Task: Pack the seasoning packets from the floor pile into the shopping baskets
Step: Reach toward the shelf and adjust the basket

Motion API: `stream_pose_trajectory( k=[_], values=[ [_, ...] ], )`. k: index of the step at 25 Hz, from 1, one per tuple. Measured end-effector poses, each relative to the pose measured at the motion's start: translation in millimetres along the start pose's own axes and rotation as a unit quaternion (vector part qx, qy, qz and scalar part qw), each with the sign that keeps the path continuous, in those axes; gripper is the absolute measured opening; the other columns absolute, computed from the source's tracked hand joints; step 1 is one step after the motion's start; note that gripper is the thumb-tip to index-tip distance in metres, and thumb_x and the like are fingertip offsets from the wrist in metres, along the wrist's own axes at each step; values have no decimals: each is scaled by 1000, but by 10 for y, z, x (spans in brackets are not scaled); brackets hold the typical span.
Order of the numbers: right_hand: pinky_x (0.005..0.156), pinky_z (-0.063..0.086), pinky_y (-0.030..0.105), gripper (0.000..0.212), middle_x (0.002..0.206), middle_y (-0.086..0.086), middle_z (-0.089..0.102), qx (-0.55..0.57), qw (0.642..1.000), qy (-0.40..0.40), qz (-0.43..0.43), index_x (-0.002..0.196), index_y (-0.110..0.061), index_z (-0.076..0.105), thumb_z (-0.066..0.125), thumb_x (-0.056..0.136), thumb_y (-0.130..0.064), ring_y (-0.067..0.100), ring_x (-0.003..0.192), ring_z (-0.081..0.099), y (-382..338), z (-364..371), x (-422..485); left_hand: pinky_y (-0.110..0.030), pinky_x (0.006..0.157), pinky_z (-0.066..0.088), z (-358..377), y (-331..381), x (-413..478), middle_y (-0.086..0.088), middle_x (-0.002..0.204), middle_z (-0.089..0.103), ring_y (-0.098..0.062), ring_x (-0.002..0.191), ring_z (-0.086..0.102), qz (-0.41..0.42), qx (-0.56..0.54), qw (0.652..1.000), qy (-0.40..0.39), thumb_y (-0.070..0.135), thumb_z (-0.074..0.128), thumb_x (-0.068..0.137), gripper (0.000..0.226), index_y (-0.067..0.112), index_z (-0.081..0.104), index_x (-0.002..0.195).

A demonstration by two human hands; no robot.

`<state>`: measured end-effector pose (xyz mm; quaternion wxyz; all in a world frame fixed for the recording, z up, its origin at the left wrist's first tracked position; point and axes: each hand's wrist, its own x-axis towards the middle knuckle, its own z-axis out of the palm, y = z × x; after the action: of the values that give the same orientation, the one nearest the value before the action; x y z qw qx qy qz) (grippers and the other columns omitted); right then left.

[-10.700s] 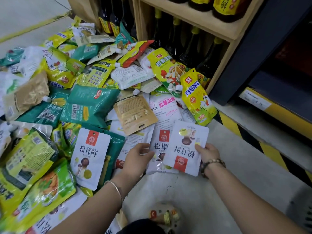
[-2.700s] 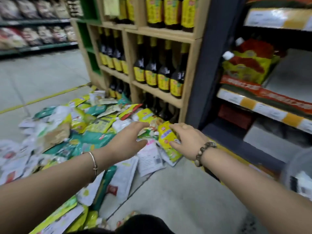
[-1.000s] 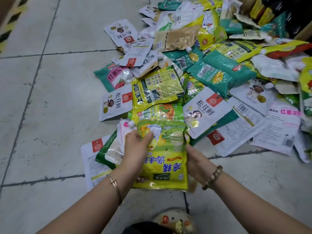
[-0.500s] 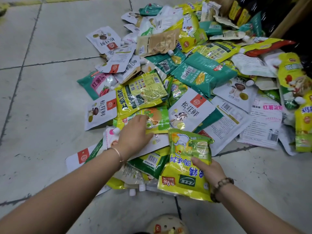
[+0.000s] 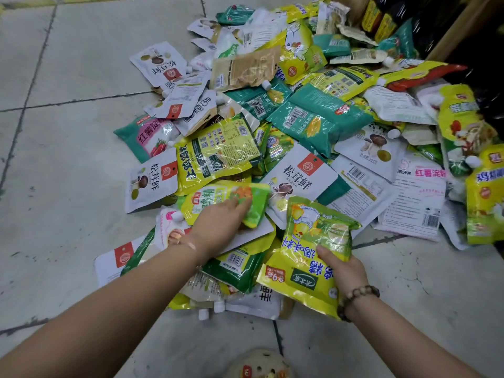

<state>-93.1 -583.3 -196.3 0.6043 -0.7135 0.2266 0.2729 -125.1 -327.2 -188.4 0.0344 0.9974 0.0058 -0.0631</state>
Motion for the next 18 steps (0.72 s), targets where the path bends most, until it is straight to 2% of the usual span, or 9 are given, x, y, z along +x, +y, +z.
stream_pose_trajectory(
  k=[3,5,6,9,10,11,14,16,18],
  values=[
    [92,49,48,19,96,5,71,5,1000,9,-7,88,-21,68,76,74,-30,27,94,65,16,27,45,-40,110,32,15,44,-519,-8,151,36,-27,136,38,88,-53,994,25,8,62,83,67,25,40,143],
    [91,49,43,18,97,3,71,1,1000,9,-7,87,-22,67,75,74,-32,26,94,65,43,51,59,-42,113,23,88,148,-778,-7,153,32,-25,140,28,-55,-196,979,25,11,53,79,62,24,47,139],
    [90,48,41,18,97,3,71,-4,1000,10,-6,86,-22,67,75,74,-32,25,95,64,53,67,61,-38,109,30,99,201,-828,-8,146,40,-24,134,37,-182,-321,927,62,14,52,77,55,18,53,132],
    [92,48,44,20,97,3,70,-15,1000,7,-1,86,-22,67,76,73,-34,26,96,64,48,105,54,-26,67,49,-34,189,-639,-18,108,66,-18,86,64,-455,-660,593,74,15,62,85,28,6,59,112],
    [93,48,46,20,97,4,71,-19,1000,5,1,86,-21,67,76,73,-34,27,96,64,35,114,48,-24,54,51,-73,134,-525,-17,94,70,-19,70,68,-481,-698,529,40,17,65,87,22,6,61,105],
    [93,48,47,21,98,5,71,-22,1000,2,1,87,-21,67,76,73,-33,27,95,64,20,122,48,-25,46,51,-120,88,-417,-15,84,71,-20,59,69,-494,-712,499,9,21,67,87,19,7,62,99],
    [92,48,45,18,98,5,71,-23,1000,-2,-4,88,-22,67,75,74,-29,26,94,65,-13,138,40,-39,48,56,-145,96,-145,-16,86,70,-28,60,68,-502,-709,496,-2,21,75,81,24,9,62,96],
    [89,50,43,15,95,4,71,-20,1000,-1,-11,87,-22,67,74,75,-26,24,90,66,-17,119,26,-50,69,57,-97,203,-47,-18,96,69,-33,79,68,-493,-668,556,37,11,77,77,26,8,61,96],
    [79,51,35,13,93,2,72,-23,1000,6,-20,86,-22,66,74,76,-25,20,85,67,-36,60,-4,-48,80,54,-66,329,-20,-14,97,67,-34,89,65,-463,-595,652,80,5,75,76,24,10,58,93]
  ],
)
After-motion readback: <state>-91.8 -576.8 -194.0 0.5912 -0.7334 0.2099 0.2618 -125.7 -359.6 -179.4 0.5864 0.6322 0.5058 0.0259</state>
